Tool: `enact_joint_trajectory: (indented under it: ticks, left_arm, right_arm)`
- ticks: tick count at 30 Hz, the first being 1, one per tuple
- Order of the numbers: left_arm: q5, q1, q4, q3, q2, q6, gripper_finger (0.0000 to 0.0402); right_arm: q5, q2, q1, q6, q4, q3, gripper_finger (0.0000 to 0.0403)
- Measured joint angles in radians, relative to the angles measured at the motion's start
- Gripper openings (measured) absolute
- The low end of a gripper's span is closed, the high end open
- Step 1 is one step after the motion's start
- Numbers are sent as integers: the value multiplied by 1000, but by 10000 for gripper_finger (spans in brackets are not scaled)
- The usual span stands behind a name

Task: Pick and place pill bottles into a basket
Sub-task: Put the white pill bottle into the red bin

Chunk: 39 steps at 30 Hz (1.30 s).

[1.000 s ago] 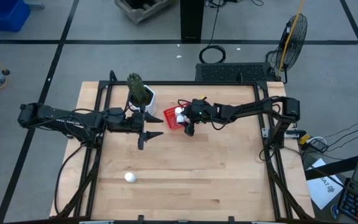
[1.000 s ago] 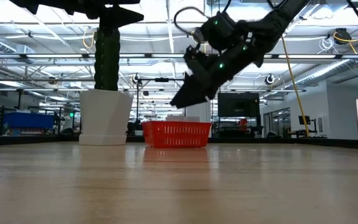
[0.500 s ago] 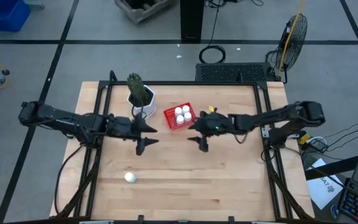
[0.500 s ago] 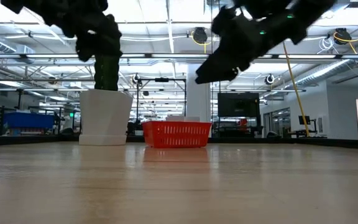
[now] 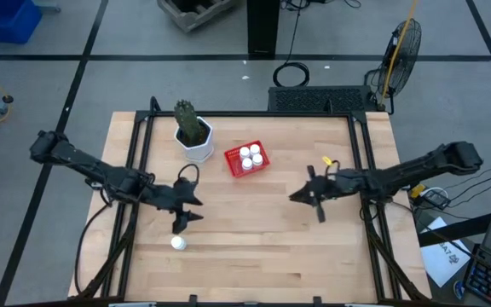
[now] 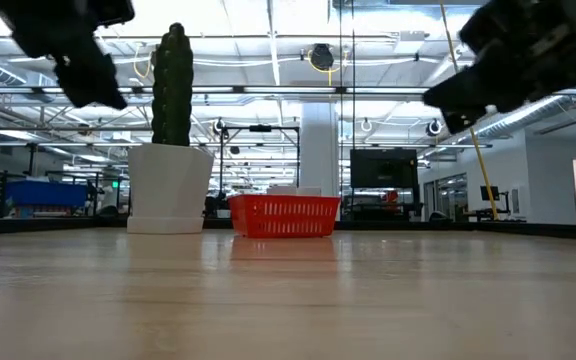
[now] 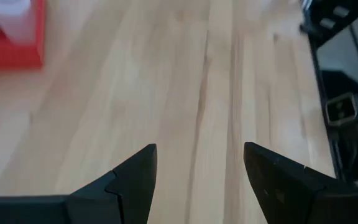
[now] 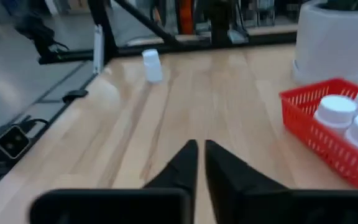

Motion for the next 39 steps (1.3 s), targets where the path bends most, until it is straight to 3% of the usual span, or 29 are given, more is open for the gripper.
enact_joint_trajectory:
  ticks: [10,16,21,27,39]
  left_arm:
    - [-66,-211,-104,6,0,-243,243]
    - [-135,-385,-129,6,5,-390,243]
    - [-209,-489,-153,10,13,-471,243]
    - [-233,-525,-315,69,115,-535,243]
    - [-207,-531,-475,238,369,-493,243]
  right_arm:
    - [-29,-214,52,75,269,-223,2]
    - [-29,-239,91,193,328,-278,11]
    - [-29,-238,118,187,331,-278,5]
    - [-27,-238,123,170,334,-280,2]
    - [-25,-237,141,211,324,-281,4]
